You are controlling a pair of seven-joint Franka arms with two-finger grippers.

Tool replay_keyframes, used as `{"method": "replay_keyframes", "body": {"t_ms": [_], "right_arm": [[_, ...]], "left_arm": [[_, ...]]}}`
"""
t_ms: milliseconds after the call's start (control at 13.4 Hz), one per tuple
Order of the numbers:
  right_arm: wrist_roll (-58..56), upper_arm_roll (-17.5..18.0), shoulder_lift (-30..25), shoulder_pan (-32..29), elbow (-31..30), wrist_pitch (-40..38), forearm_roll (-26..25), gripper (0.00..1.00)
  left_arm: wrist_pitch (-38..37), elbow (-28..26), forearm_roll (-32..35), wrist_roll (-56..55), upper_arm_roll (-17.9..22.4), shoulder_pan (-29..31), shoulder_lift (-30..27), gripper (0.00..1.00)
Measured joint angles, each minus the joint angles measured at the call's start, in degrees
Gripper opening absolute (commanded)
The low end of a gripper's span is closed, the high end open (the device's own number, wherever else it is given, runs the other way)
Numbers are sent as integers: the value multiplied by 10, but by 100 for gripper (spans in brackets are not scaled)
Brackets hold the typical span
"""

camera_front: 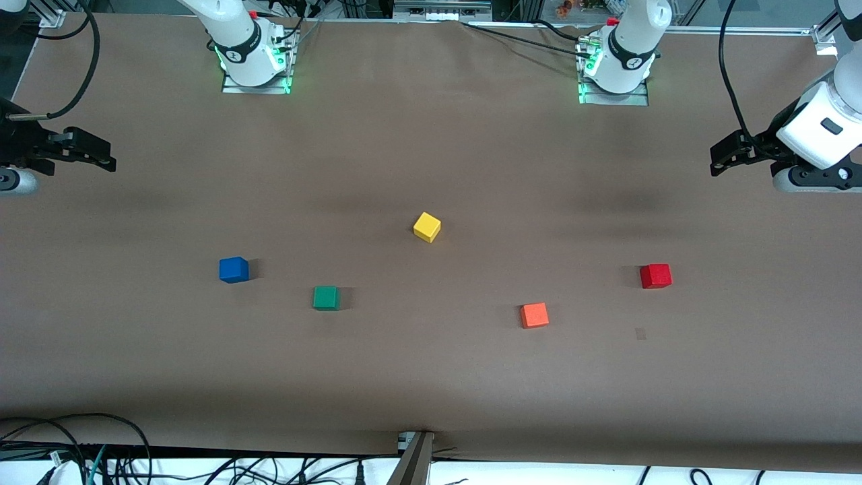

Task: Pass red block to right arm, stack on blue
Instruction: 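Move the left gripper down toward the red cube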

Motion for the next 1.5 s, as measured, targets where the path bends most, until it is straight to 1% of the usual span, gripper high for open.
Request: {"method": "replay_keyframes", "body": {"t_ms": [674, 824, 1048, 1498], "right_arm": [[0, 0, 1, -1, 0, 0, 2, 100], [0, 0, 1, -2, 0, 0, 2, 100], [0, -1, 1, -2, 0, 1, 3, 100], [0, -1, 1, -2, 0, 1, 3, 100]], "left_arm": [[-9, 1, 0, 0, 0, 0, 4, 100], [-15, 1, 0, 0, 0, 0, 13, 100], [-32, 5, 0, -1, 1, 2, 42, 100], [-38, 36, -7, -1, 1, 4, 64, 100]]}}
